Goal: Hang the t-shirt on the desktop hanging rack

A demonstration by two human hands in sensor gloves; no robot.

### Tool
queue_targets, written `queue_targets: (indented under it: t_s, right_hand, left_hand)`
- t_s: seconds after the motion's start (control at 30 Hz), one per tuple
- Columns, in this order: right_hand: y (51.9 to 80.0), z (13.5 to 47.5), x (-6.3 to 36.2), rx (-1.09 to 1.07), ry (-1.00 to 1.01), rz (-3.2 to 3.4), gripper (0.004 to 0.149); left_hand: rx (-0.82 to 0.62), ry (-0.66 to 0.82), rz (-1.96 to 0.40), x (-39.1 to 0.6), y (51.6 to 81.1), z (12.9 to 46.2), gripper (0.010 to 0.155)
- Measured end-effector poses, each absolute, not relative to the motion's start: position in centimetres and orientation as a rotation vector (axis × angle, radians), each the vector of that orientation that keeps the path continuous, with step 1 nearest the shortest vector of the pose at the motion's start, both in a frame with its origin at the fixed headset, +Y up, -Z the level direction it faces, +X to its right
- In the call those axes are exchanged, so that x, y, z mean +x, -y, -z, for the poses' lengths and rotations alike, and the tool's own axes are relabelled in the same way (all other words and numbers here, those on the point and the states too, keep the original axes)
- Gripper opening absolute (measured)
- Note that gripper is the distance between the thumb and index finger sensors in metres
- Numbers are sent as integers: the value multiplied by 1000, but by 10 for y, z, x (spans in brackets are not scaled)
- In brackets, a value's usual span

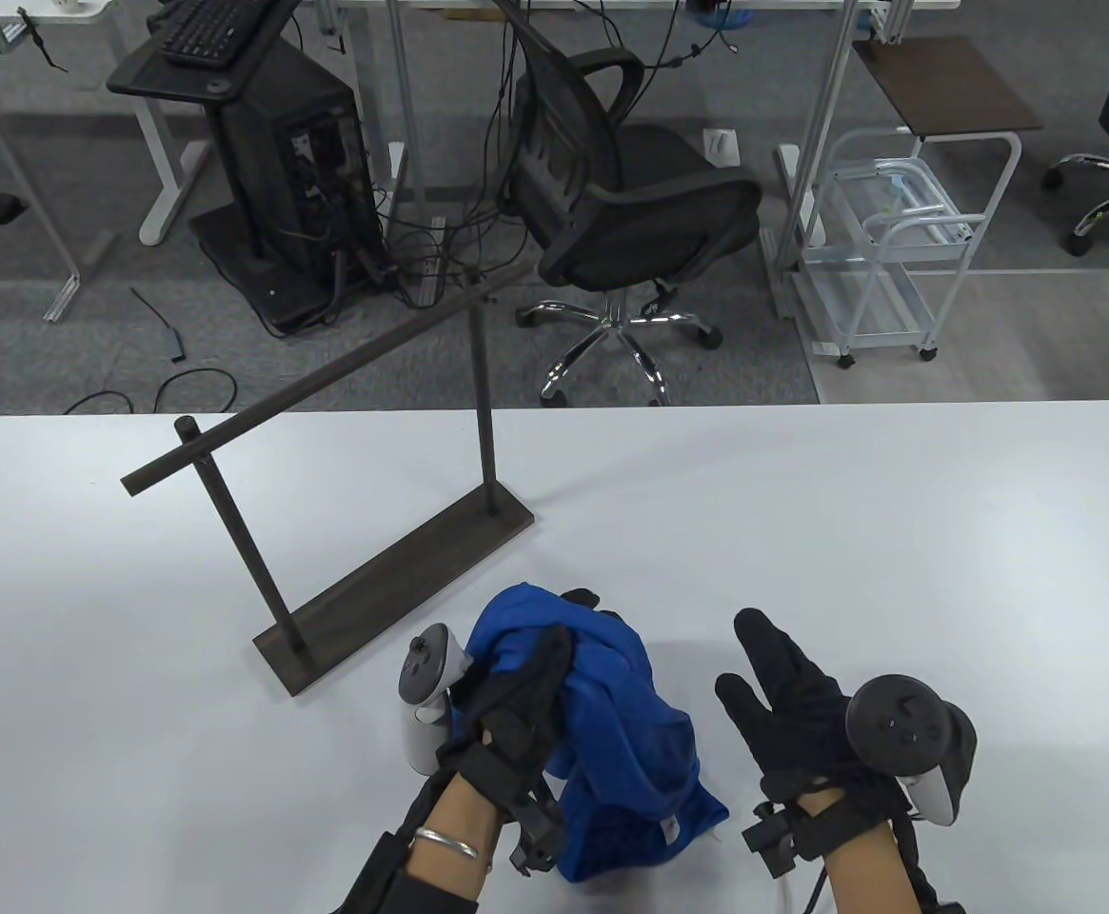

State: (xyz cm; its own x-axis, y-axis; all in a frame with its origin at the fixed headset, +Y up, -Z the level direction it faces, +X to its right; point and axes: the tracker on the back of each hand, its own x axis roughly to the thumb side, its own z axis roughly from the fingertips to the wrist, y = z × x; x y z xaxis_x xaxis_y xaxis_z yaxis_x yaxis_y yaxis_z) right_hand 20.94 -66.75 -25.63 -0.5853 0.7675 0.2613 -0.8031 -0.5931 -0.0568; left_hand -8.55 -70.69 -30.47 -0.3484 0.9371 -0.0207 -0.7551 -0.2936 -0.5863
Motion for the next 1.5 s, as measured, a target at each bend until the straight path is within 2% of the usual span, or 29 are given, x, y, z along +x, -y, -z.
queue_targets:
  t_s: [0.1,0.27,0.4,0.57,0.67,0.9,1.1,1.5]
  right_hand:
    - [685,255,216,236,227,-2213,73]
    - [707,262,225,174,95,-2238,73]
    - [728,268,235,53,-9,-2321,73]
    - [740,273,236,-12,-109,-2425,75]
    - [746,275,227,-9,-166,-2484,75]
    - [750,273,204,84,-227,-2584,75]
    - [749,273,198,119,-229,-2602,74]
    - [752,277,210,68,-223,-2543,73]
  left_hand:
    - [-438,585,-1849,-85,707,304,73]
    - [-472,598,-1822,-80,707,303,73]
    - [-482,599,-1790,-77,707,303,78]
    - [-465,583,-1768,-77,706,305,80]
    - [-477,596,-1750,-76,703,306,75]
    - [-537,611,-1688,-69,689,309,73]
    - [-591,667,-1594,-63,658,311,75]
    - [-377,654,-1330,-76,572,319,73]
